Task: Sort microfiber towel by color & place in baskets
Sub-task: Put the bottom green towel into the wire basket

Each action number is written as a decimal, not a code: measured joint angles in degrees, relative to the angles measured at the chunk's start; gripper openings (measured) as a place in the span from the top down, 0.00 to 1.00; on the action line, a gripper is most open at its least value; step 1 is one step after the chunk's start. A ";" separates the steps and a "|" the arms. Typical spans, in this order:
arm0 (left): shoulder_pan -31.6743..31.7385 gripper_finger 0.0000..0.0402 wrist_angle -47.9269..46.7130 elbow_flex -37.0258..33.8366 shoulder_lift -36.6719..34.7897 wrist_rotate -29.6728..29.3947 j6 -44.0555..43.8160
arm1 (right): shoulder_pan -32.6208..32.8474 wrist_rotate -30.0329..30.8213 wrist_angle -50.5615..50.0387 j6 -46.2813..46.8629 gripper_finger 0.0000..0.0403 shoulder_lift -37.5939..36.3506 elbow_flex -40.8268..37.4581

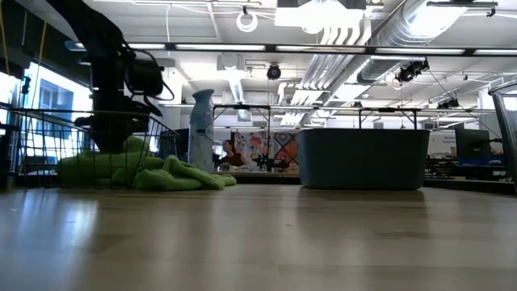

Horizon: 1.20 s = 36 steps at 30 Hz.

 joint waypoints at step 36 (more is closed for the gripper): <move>0.00 0.42 -5.26 7.46 4.84 3.13 0.75 | 0.00 0.02 -1.23 0.93 0.45 1.10 0.02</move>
